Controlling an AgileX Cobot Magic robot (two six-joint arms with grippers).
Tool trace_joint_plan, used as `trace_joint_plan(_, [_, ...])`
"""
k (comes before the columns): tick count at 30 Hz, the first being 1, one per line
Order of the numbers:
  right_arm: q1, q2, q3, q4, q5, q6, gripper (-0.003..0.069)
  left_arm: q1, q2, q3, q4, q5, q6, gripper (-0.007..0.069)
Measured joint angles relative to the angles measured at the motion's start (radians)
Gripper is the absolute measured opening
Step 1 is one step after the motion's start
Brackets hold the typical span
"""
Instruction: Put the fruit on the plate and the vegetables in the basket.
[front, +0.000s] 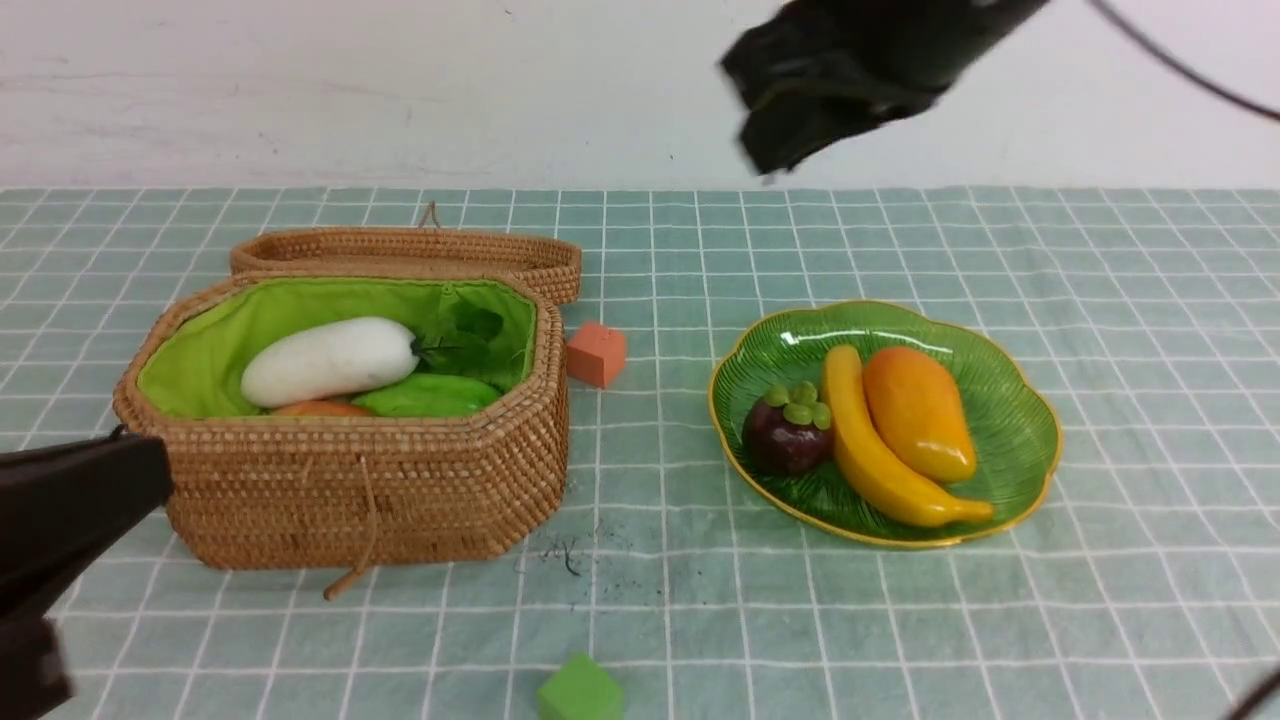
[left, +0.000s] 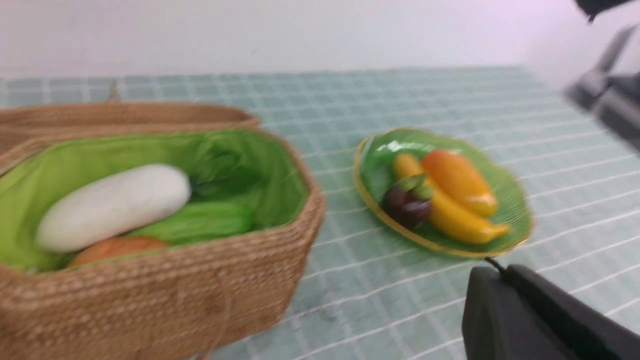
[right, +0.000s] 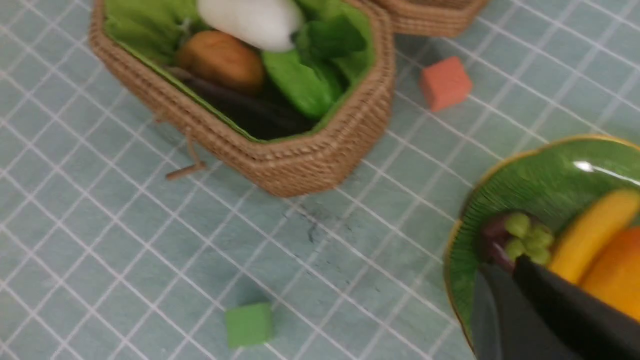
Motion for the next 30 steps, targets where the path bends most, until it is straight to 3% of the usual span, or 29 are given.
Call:
trace_joint_plan(2, [-0.004,-0.104,0.106,-0.047,0.0,0.02,-0.001,0.0,-0.078,0.023,-0.067,-0.017,0.046,-0.0013])
trace_joint_plan(8, [-0.005,-0.439,0.491,-0.112,0.003,0.137,-0.0015,0.0,-0.309,0.154,-0.228,-0.058,0.145,-0.0013])
trace_joint_plan(17, [-0.005,-0.881,0.995,-0.126,0.011,0.41,-0.001,0.0,-0.406,0.275,-0.252,-0.099,0.173,-0.0013])
trace_joint_plan(22, [-0.005,-1.115,1.136,-0.127,0.015,0.441,-0.0007,0.0,-0.406,0.279,-0.252,-0.041,0.173,-0.0013])
trace_joint_plan(30, [-0.005,-1.374,1.175,-0.127,0.016,0.451,-0.0007,0.0,-0.406,0.279,-0.252,0.049,0.173,-0.0012])
